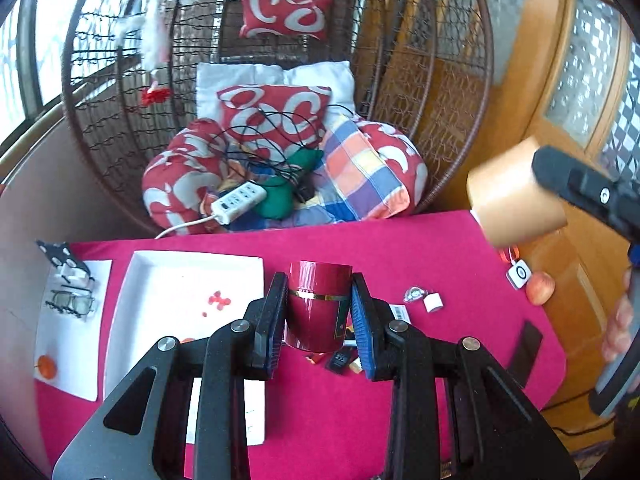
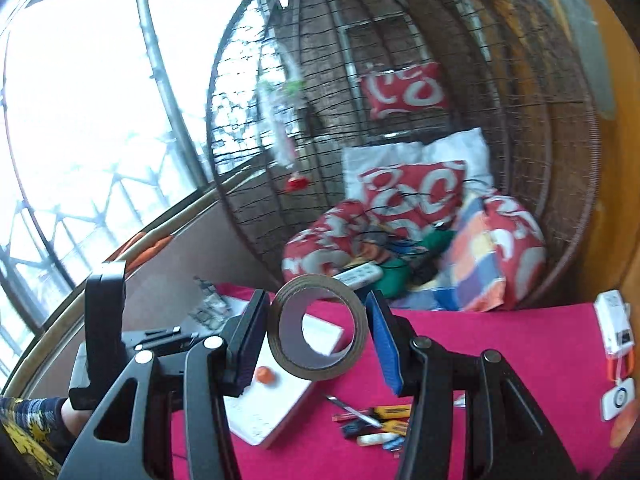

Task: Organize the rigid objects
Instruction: 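Carry the red container with the left tool while the right tool carries the tape roll toward the tray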

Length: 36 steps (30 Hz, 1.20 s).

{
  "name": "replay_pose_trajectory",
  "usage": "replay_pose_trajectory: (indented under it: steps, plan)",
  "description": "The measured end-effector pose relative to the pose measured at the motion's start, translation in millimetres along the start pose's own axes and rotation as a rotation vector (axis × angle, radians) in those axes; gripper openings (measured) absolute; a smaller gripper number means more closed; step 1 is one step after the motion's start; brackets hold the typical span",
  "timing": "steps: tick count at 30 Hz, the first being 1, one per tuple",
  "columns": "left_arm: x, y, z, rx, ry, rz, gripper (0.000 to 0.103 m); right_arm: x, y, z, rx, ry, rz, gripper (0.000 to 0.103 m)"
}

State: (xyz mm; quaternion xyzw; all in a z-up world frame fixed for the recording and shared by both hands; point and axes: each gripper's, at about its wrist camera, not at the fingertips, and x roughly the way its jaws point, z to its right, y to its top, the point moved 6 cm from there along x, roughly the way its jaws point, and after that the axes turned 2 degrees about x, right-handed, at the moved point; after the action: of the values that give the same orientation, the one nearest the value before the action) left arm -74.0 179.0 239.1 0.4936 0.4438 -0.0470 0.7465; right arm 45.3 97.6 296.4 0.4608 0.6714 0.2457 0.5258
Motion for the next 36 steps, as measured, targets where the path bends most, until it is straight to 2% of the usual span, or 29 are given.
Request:
replay_pose_trajectory:
  steps: [6, 7, 11, 17, 20, 22, 25, 29, 32, 36]
  plan:
    - [-12, -2, -32, -0.048, 0.024, 0.02, 0.03, 7, 4, -24, -0.014, 0.043, -0.006, 0.049]
    - [-14, -3, -36, -0.055, 0.025, 0.021, 0.03, 9, 4, -27, -0.017, 0.049, -0.005, 0.045]
    - [-14, -8, -49, -0.082, 0.026, 0.015, 0.03, 12, 2, -40, -0.038, 0.057, -0.013, 0.043]
    - [-15, -16, -75, -0.135, 0.037, 0.009, 0.03, 30, -14, -35, -0.006, 0.014, -0.058, 0.042]
    - [-20, -17, -89, -0.162, 0.047, 0.025, 0.03, 42, -28, -23, -0.009, -0.027, -0.109, 0.046]
    - [-22, -19, -100, -0.189, 0.051, 0.028, 0.03, 54, -46, -12, -0.02, -0.076, -0.163, 0.06]
    - [-25, -24, -110, -0.198, 0.057, 0.026, 0.03, 81, -88, 6, -0.052, -0.14, -0.286, 0.062]
    - [-26, -31, -118, -0.208, 0.058, 0.01, 0.03, 118, -149, 3, -0.114, -0.102, -0.465, 0.062]
    - [-29, -36, -125, -0.208, 0.07, -0.001, 0.03, 149, -192, -21, -0.277, -0.055, -0.571, 0.062]
    - [-36, -42, -136, -0.223, 0.092, -0.006, 0.03, 189, -238, -46, -0.604, -0.055, -0.678, 0.062]
